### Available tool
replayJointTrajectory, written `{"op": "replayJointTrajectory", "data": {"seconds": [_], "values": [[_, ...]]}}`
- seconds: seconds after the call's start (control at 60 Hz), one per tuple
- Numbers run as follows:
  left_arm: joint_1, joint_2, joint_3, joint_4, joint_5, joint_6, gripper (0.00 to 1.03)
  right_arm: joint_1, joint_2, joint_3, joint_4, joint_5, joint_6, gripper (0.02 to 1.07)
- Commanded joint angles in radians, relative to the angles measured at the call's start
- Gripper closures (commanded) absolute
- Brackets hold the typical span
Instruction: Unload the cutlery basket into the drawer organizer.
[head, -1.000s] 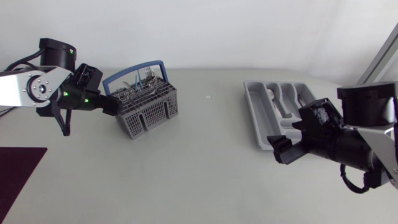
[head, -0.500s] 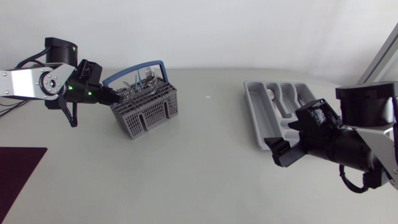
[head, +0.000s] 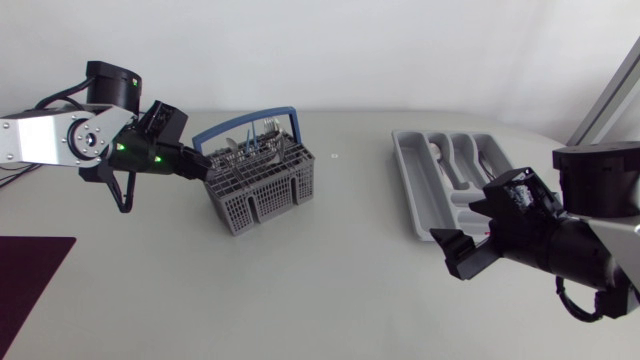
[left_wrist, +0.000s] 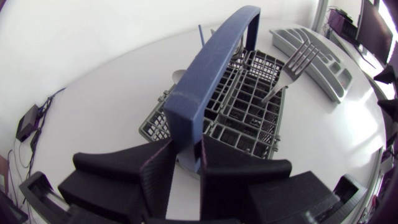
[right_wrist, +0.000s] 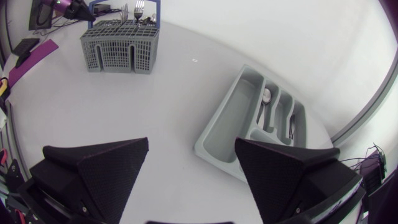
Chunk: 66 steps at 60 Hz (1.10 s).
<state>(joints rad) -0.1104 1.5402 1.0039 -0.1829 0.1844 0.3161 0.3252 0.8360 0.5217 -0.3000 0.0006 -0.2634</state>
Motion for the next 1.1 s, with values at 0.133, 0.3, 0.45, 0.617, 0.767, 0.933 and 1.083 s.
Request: {"op": "replayJointTrajectory", "data": {"seconds": [0.133, 0.3, 0.45, 0.617, 0.767, 0.933, 1.083], "values": [[-0.087, -0.123, -0.105, -0.115, 0.162, 0.173, 0.87, 0.005, -0.015, -0.035, -0.025, -0.007, -0.042, 0.07], [-0.11, -0.132, -0.128, -0.164, 0.227, 0.27, 0.86, 0.009, -0.043, -0.046, -0.024, -0.08, -0.091, 0.07], [-0.109, -0.1, -0.106, -0.181, 0.29, 0.342, 0.81, 0.028, 0.055, 0.003, -0.007, -0.179, -0.172, 0.07], [-0.095, -0.066, -0.059, -0.194, 0.326, 0.376, 0.72, 0.043, 0.328, 0.153, -0.002, -0.28, -0.232, 0.07], [-0.095, -0.057, -0.034, -0.194, 0.331, 0.377, 0.72, 0.084, 0.537, 0.299, -0.005, -0.344, -0.281, 0.07], [-0.071, -0.02, 0.01, -0.198, 0.333, 0.377, 0.7, 0.078, 0.64, 0.422, -0.01, -0.421, -0.296, 0.07], [-0.069, -0.071, 0.01, -0.25, 0.343, 0.383, 0.6, 0.077, 0.583, 0.432, -0.07, -0.429, -0.309, 0.07]]}}
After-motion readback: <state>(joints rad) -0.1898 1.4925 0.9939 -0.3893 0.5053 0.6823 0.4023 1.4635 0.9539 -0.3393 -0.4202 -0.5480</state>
